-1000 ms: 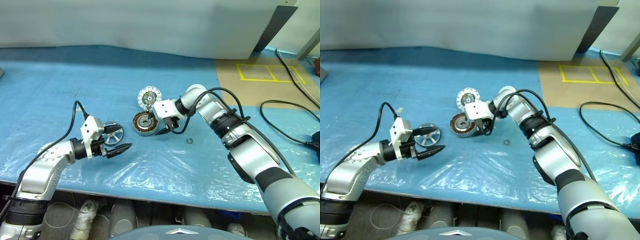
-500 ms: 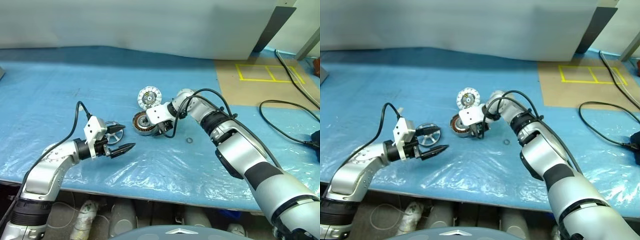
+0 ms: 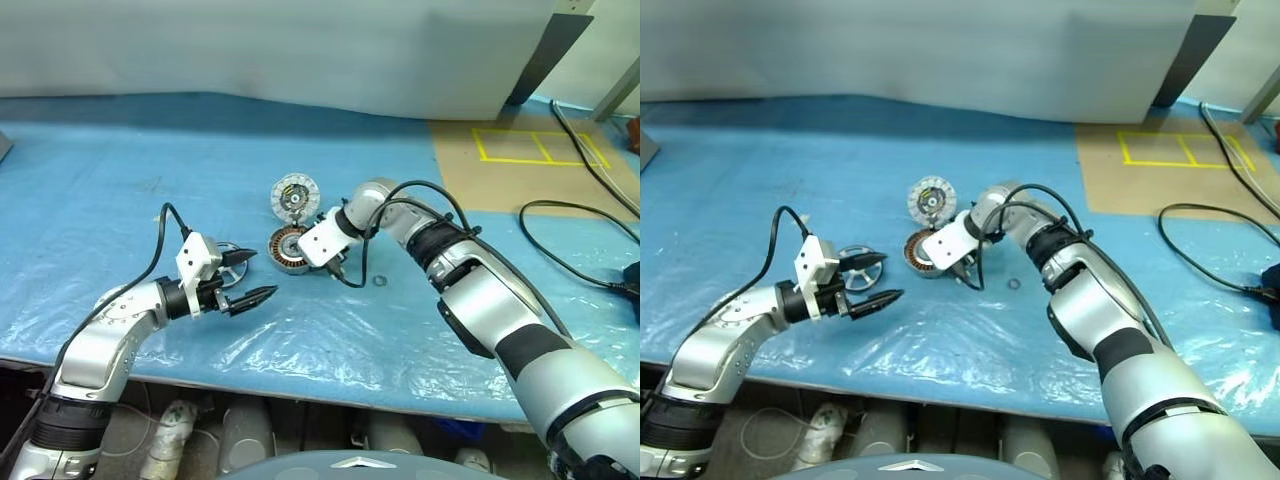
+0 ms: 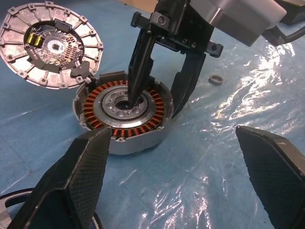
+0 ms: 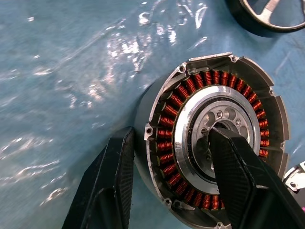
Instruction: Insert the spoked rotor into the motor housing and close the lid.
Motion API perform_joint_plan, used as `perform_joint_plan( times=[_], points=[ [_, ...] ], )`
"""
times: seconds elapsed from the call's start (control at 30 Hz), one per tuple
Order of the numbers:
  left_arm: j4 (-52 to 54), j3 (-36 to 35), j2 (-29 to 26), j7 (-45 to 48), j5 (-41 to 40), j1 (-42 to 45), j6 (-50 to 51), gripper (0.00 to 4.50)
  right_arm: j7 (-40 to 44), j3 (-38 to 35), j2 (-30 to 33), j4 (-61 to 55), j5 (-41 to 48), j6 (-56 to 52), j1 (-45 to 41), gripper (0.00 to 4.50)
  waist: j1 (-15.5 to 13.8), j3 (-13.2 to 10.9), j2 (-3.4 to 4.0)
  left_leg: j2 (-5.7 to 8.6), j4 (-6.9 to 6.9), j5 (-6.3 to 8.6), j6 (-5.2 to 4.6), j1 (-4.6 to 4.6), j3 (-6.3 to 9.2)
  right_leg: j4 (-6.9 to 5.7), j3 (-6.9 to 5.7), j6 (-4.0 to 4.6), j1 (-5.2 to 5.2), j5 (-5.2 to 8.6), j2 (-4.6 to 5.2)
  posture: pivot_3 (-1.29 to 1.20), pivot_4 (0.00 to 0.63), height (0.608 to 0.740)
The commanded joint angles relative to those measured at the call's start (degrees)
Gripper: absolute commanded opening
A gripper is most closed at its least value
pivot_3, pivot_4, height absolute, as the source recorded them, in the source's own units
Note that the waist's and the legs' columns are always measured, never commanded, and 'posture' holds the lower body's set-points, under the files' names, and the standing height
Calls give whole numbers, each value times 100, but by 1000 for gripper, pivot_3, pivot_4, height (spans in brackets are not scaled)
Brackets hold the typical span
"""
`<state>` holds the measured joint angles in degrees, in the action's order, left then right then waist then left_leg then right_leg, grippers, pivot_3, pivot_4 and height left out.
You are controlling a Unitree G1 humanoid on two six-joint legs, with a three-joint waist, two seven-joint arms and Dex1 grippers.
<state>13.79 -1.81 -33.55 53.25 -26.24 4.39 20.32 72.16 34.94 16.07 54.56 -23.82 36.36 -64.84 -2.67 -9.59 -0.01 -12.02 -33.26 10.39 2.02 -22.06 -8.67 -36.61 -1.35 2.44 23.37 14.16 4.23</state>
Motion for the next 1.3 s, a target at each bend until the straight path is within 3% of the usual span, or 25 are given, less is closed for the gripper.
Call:
perform_joint_plan(
  times=[0.03, 0.17, 0.47, 0.6, 0.8, 0.97, 1.07, 1.17, 1.3],
  points=[
    [176, 14, 7, -18, -20, 12, -46, 4391, 862, 61, 506, -954, 323, -49, 433, 2004, -5, 0, 0, 1, 0, -1, -2, -1, 0, 0, 0, 0, 0, 0, 1, 0, 150, 740],
    [178, 121, 51, 2, 4, -9, -48, 4391, 1386, -51, 943, -2277, 804, -660, 1045, 2004, -2, 1, -3, 2, 2, -9, -16, 0, 1, 3, 0, 0, -2, 0, 0, 0, 150, 740],
    [163, 240, 4, 71, -26, 136, 36, 4391, 597, -240, 888, -2752, 729, -1174, 1486, 2004, 50, 1, -4, -5, 5, 1, 1, 30, -5, -8, 13, -1, -6, 0, -7, 0, 150, 740],
    [189, 251, -44, 117, -56, 130, 86, 4391, 775, -395, 1036, -3331, 1054, -1695, 1731, 3267, 30, 1, -4, -2, 4, 1, 1, 27, -5, -7, 14, -1, -7, 0, -6, 0, 150, 740],
    [265, 264, -78, 156, -77, 128, 204, 4391, 835, -838, 1592, -4367, 1406, -2184, 1862, 3267, 23, 0, -5, 2, 10, -6, -10, -1, -5, 10, 13, -1, 11, 0, -5, 0, 150, 740],
    [353, 204, -145, 226, -185, 195, 370, 4391, 794, -1573, 2022, -5642, 2225, -3667, 2173, 3267, 11, -1, -5, 1, 17, 0, 0, 7, -5, 10, 13, -2, 9, 0, -6, 0, 150, 740],
    [352, 152, -187, 288, -245, 220, 396, 4391, 392, -2078, 2223, -6501, 2598, -4635, 2984, 3267, -32, -1, -6, 0, 21, 0, 0, 12, -4, 16, 12, -2, 1, 0, -6, 0, 150, 740],
    [382, 208, -181, 287, -249, 243, 406, 4391, -696, -2759, 1843, -7086, 2971, -5725, 4040, 3267, -58, -1, -5, 4, 34, 0, 1, 21, -5, 35, 13, -3, -12, 1, -5, 0, 150, 740],
    [395, 261, -158, 280, -258, 305, 466, 4391, -2052, -3128, 1395, -7418, 2622, -5912, 5354, 3267, -82, -1, -5, 9, 47, -1, 5, 25, -6, 46, 15, -4, -10, 0, -4, 0, 150, 740]
  ],
)
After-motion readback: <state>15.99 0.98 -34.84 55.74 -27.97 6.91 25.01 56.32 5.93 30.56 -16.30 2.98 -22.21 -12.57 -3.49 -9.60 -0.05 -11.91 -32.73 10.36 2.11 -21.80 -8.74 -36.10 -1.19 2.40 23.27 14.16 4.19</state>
